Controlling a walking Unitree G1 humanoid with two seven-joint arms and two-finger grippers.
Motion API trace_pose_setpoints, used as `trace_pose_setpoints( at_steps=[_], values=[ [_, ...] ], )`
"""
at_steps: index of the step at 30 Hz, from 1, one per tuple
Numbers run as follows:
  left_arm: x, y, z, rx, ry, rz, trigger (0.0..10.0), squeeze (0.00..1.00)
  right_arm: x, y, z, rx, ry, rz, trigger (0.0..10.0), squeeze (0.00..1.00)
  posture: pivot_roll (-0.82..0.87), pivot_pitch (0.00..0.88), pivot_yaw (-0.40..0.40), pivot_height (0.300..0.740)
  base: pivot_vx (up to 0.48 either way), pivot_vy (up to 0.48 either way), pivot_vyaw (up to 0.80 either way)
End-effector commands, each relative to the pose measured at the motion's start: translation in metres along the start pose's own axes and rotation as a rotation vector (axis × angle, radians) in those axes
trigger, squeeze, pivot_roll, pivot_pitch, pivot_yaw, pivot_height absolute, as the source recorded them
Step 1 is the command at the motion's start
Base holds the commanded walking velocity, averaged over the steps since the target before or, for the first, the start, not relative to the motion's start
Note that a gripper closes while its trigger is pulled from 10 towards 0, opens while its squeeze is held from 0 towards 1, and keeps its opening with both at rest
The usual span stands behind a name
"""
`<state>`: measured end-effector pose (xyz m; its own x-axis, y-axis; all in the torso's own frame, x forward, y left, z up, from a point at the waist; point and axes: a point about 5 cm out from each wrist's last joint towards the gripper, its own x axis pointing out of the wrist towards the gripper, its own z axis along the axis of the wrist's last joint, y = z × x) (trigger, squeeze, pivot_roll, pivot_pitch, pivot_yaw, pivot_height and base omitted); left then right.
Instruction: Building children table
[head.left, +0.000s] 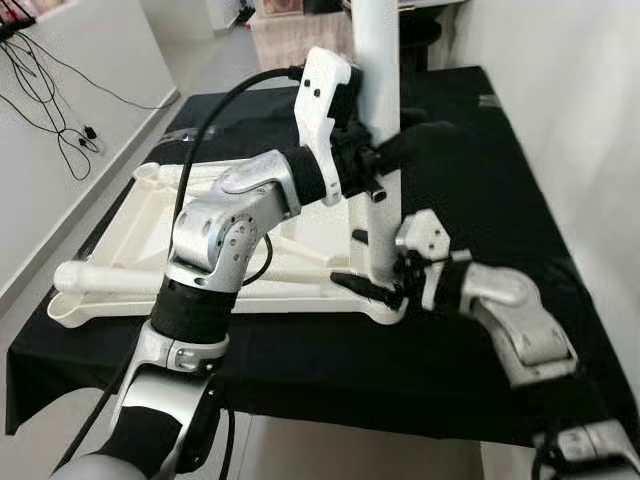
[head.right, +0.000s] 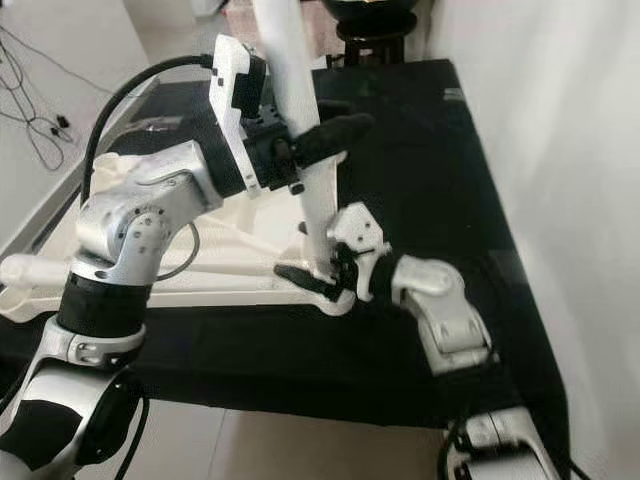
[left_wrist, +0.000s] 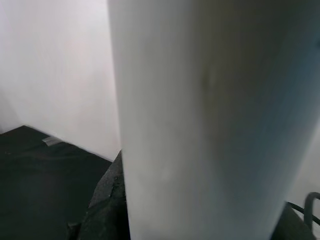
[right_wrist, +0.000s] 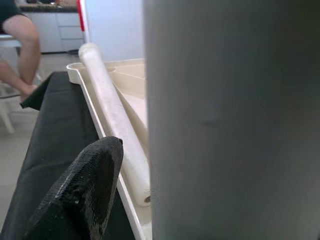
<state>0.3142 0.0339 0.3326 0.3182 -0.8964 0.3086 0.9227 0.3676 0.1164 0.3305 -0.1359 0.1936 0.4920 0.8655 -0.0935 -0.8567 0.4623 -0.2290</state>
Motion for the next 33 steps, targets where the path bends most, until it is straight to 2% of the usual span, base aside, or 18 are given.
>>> trace_pose_setpoints(
  at_steps=[1, 7, 16, 17, 18, 19, 20, 21, 23, 24, 25, 26, 27, 28, 29, 31, 33],
  values=[
    [0.003, -0.008, -0.016, -0.052, 0.069, -0.079, 0.0, 0.00, 0.020, 0.005, 0.008, 0.010, -0.058, 0.097, 0.0, 0.00, 0.00, 0.134, 0.118, 0.740, 0.000, 0.000, 0.00],
    [0.004, -0.010, -0.016, -0.045, 0.088, -0.113, 0.0, 0.00, 0.026, 0.003, 0.011, 0.012, -0.059, 0.175, 0.0, 0.00, 0.00, 0.138, 0.116, 0.740, 0.000, 0.000, 0.00],
    [0.006, -0.009, -0.019, -0.028, 0.092, -0.133, 0.0, 0.00, 0.028, -0.001, 0.003, 0.006, -0.039, 0.193, 0.0, 0.00, -0.01, 0.143, 0.121, 0.740, 0.000, 0.000, 0.00],
    [0.005, -0.005, -0.019, -0.059, 0.071, -0.078, 8.7, 1.00, 0.027, -0.001, 0.000, 0.000, -0.028, 0.168, 0.0, 0.00, -0.01, 0.141, 0.121, 0.740, 0.000, 0.000, 0.00],
    [0.005, -0.004, -0.019, -0.069, 0.066, -0.063, 8.7, 1.00, 0.027, -0.001, -0.001, -0.002, -0.025, 0.162, 0.0, 0.00, -0.01, 0.141, 0.121, 0.740, 0.000, 0.000, 0.00],
    [0.005, -0.001, -0.018, -0.064, 0.058, -0.025, 10.0, 1.00, 0.026, -0.002, -0.002, -0.006, -0.016, 0.129, 0.0, 0.00, -0.02, 0.140, 0.119, 0.740, 0.000, 0.000, 0.00],
    [0.005, 0.003, -0.017, -0.063, 0.051, 0.026, 10.0, 1.00, 0.026, -0.002, -0.004, 0.002, -0.006, 0.083, 0.0, 0.00, -0.02, 0.140, 0.116, 0.740, 0.000, 0.000, 0.00],
    [0.005, 0.003, -0.017, -0.063, 0.051, 0.026, 10.0, 1.00, 0.026, -0.002, -0.004, 0.002, -0.006, 0.083, 0.0, 0.00, -0.02, 0.140, 0.116, 0.740, 0.000, 0.000, 0.00],
    [0.005, 0.010, -0.015, -0.063, 0.037, 0.090, 10.0, 0.00, 0.025, -0.005, -0.010, 0.036, 0.036, -0.060, 0.0, 0.00, -0.02, 0.141, 0.104, 0.740, 0.000, 0.000, 0.00],
    [0.002, 0.014, -0.014, -0.054, 0.035, 0.124, 10.0, 0.00, 0.026, -0.001, -0.017, 0.073, 0.078, -0.231, 0.0, 0.00, -0.02, 0.140, 0.084, 0.740, 0.000, 0.000, 0.00],
    [0.002, 0.014, -0.014, -0.054, 0.035, 0.124, 10.0, 0.00, 0.026, -0.001, -0.017, 0.073, 0.078, -0.231, 0.0, 0.00, -0.02, 0.140, 0.084, 0.740, 0.000, 0.000, 0.00],
    [0.000, 0.017, -0.013, -0.050, 0.035, 0.147, 10.0, 0.00, 0.024, 0.004, -0.023, 0.133, 0.118, -0.537, 0.0, 0.00, -0.01, 0.140, 0.082, 0.740, 0.000, 0.000, 0.00],
    [-0.003, 0.020, -0.013, -0.045, 0.035, 0.168, 10.0, 0.00, 0.019, 0.020, -0.028, 0.216, 0.148, -0.668, 0.0, 0.00, 0.00, 0.146, 0.081, 0.740, 0.000, 0.000, 0.00],
    [-0.004, 0.021, -0.012, -0.044, 0.035, 0.178, 10.0, 0.00, 0.016, 0.035, -0.028, 0.249, 0.156, -0.693, 0.0, 0.00, 0.00, 0.148, 0.085, 0.740, 0.000, 0.000, 0.00],
    [-0.004, 0.021, -0.012, -0.044, 0.035, 0.178, 10.0, 0.00, 0.016, 0.035, -0.028, 0.249, 0.156, -0.693, 0.0, 0.00, 0.00, 0.148, 0.085, 0.740, 0.000, 0.000, 0.00],
    [-0.008, 0.023, -0.012, -0.045, 0.037, 0.181, 10.0, 0.00, 0.019, 0.061, -0.021, 0.203, 0.126, -0.613, 0.0, 0.00, -0.02, 0.148, 0.091, 0.740, 0.000, 0.000, 0.00],
    [-0.009, 0.022, -0.013, -0.046, 0.040, 0.179, 10.0, 0.00, 0.018, 0.066, -0.025, 0.168, 0.129, -0.607, 0.0, 0.00, -0.01, 0.142, 0.097, 0.740, 0.000, 0.000, 0.00]
  ],
)
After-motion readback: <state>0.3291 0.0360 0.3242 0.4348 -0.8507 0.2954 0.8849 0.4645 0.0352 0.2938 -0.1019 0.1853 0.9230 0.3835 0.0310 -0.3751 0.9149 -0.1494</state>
